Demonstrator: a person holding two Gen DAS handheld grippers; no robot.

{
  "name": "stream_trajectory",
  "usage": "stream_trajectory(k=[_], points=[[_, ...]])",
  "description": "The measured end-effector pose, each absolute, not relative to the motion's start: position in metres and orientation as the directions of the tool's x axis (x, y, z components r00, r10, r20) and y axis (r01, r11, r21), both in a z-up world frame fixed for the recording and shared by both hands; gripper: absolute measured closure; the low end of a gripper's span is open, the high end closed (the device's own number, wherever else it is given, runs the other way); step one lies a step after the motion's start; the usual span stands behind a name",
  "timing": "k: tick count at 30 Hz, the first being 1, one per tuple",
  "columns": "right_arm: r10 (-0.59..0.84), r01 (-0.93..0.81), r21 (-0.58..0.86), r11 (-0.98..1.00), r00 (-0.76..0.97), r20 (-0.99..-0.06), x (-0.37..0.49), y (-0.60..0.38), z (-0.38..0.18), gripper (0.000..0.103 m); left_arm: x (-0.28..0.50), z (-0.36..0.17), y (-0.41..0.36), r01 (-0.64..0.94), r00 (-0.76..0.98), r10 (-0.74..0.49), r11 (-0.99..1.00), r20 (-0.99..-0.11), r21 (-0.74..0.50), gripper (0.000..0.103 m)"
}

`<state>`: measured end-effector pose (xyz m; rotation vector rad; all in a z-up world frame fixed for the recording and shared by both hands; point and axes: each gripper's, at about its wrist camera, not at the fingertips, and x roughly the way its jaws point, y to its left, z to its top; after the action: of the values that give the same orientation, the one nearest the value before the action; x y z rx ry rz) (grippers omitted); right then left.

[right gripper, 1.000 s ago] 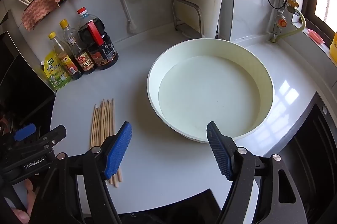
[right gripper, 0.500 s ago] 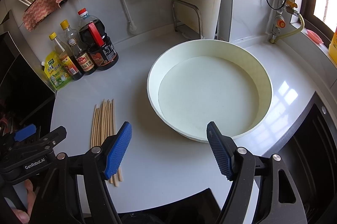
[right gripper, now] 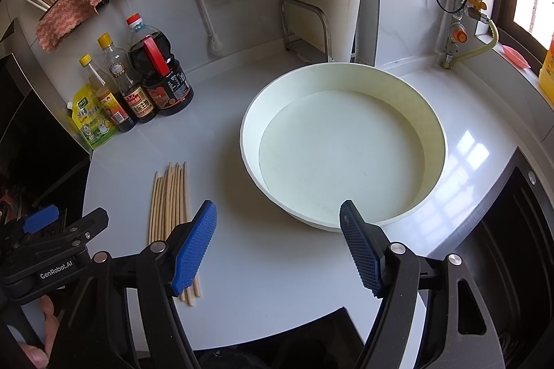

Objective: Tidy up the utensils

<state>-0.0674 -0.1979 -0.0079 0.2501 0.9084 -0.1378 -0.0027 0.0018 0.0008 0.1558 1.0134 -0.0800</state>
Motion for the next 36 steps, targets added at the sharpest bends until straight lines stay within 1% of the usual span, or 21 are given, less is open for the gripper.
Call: stream_trajectory(k=[36], points=[[-0.017,0.22,0.15,0.964,0.611,-0.791,-0.0685,-0.1958,-0.0082,0.033,-0.0038,0.0039,0.0036,0.136,0.533,0.006,0.986,-0.846,0.093,0.006]])
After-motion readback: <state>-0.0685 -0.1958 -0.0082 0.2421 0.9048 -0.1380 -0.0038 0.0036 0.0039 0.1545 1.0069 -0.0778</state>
